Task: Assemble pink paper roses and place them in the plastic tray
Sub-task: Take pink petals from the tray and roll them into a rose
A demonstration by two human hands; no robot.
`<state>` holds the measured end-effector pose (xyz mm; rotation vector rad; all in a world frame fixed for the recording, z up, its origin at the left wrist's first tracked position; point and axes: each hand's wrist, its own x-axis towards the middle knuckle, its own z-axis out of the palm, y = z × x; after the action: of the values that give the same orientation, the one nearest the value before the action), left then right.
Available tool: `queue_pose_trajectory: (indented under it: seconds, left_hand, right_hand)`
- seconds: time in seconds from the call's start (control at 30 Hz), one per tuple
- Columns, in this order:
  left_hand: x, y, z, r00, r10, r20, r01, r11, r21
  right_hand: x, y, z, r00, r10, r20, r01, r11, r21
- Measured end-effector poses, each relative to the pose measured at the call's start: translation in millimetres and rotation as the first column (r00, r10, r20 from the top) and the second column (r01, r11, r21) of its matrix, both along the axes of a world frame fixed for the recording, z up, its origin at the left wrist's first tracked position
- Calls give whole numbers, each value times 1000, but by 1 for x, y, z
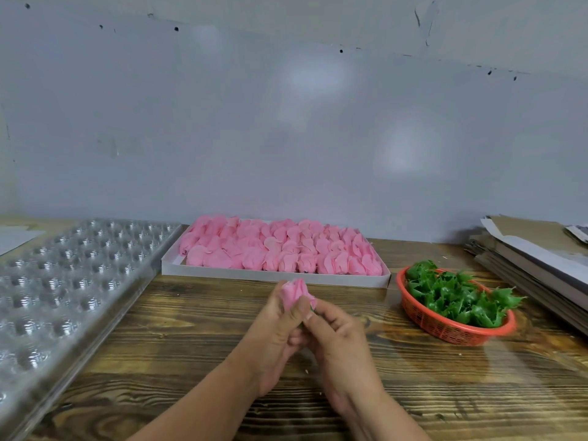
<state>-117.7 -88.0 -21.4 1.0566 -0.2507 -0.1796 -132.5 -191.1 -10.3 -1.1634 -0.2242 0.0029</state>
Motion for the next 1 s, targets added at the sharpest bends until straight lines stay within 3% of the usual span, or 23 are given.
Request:
queue_pose_trajectory:
  seconds: [0.13,0.27,0.4,0.47,0.53,0.6,0.67,0.73,0.87,1.0]
  left_hand:
    - [2,6,3,997,-24,-79,29,998,62]
    - [2,10,4,994,-86,-67,90,994,56]
    - [2,6,4,983,-78,-164,73,997,-34]
    - [2,4,7,987,-43,-155,33,997,-66]
    - [2,2,10,986,2,-169,-21,994,-111]
    - [1,1,11,980,23,-199,-54,987,-154]
    - [0,-2,10,977,35,-209,-70,984,-164]
    - [-1,-3,8,977,48,-207,-77,988,-136]
    - [-3,0,7,991,7,-137,-9,1000,-11]
    - [-4,7,9,997,-14,-71,19,997,74]
  right_hand:
    - [-1,2,0,997,70,-31,-70,998,2]
    - [0,0,4,967,200,-160,-173,970,169]
    - [1,-1,1,972,153,-180,-127,981,146]
    - [-1,0,0,991,65,-114,-63,998,21]
    - [-2,1,-4,999,-30,36,38,974,-224]
    - [-4,3,-6,953,-121,279,253,824,-507]
    - [-5,4,-6,872,-159,463,432,694,-576]
    - [-5,4,-6,838,-171,519,483,674,-558]
    - [-1,0,-4,935,-151,320,293,838,-461]
    - [1,-3,-1,998,42,49,-34,986,-162]
